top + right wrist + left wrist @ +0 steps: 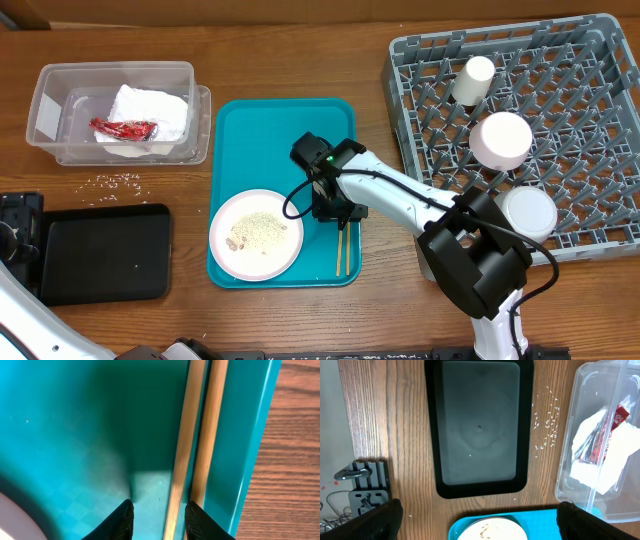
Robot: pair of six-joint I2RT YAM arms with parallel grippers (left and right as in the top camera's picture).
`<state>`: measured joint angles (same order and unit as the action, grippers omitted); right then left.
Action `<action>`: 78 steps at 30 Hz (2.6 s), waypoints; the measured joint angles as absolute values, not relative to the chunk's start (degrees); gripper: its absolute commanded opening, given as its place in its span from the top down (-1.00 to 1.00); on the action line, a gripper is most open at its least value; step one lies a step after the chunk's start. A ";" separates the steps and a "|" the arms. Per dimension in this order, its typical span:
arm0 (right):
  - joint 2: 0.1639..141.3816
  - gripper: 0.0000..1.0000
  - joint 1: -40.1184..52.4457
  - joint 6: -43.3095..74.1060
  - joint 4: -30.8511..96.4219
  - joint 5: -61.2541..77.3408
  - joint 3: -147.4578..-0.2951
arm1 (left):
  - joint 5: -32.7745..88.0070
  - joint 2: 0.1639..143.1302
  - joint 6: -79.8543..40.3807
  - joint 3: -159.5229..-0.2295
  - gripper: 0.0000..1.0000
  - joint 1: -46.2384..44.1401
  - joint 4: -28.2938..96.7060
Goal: Sort waste into correct bins and load items into the dishwasher
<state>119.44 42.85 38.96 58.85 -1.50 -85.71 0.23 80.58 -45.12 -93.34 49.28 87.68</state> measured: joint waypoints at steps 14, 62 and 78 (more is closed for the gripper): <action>120.42 0.91 42.78 39.07 58.57 -1.34 -85.71 | 0.23 80.58 -45.12 -93.34 -1.00 49.28 87.68; 120.60 0.59 8.40 -1.54 73.58 6.02 -114.08 | 0.23 80.58 -45.12 -93.34 -1.00 49.28 87.68; 120.60 0.12 19.16 2.72 80.55 15.75 -113.97 | 0.23 80.58 -45.12 -93.34 -1.00 49.28 87.68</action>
